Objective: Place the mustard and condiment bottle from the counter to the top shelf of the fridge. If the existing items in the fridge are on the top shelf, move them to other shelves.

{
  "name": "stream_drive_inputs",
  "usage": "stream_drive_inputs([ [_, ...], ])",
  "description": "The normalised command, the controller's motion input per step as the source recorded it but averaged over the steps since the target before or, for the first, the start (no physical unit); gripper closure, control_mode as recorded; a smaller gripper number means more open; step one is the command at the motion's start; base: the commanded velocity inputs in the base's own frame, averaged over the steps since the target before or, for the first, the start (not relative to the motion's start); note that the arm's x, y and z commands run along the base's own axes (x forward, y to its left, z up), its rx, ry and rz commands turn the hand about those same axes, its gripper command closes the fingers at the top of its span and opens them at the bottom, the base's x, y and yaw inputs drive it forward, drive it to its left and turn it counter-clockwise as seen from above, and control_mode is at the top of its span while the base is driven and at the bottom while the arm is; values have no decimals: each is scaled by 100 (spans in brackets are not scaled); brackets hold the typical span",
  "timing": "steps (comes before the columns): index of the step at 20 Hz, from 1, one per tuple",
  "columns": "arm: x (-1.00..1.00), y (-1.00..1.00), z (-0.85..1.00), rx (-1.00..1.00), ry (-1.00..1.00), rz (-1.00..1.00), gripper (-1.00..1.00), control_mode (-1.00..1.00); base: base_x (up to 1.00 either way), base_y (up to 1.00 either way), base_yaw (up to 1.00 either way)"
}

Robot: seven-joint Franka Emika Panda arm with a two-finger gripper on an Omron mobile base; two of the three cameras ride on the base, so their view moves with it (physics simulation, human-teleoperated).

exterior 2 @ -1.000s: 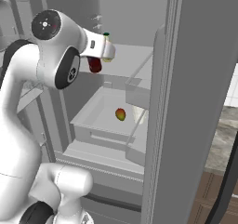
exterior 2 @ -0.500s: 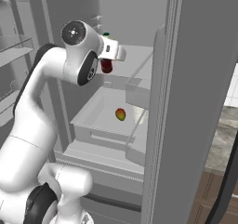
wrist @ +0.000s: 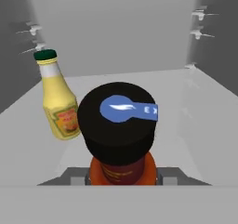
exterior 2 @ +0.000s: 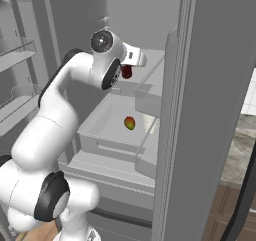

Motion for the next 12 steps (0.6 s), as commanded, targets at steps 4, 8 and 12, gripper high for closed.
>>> stream_drive_inputs([
  [4, 60, -16, -30, 0, 8, 0, 100, -100, 0, 0, 0],
  [8, 64, -9, -22, 0, 2, 0, 100, -100, 0, 0, 0],
  [12, 39, 0, -43, -1, 1, 1, -100, -100, 0, 0, 0],
])
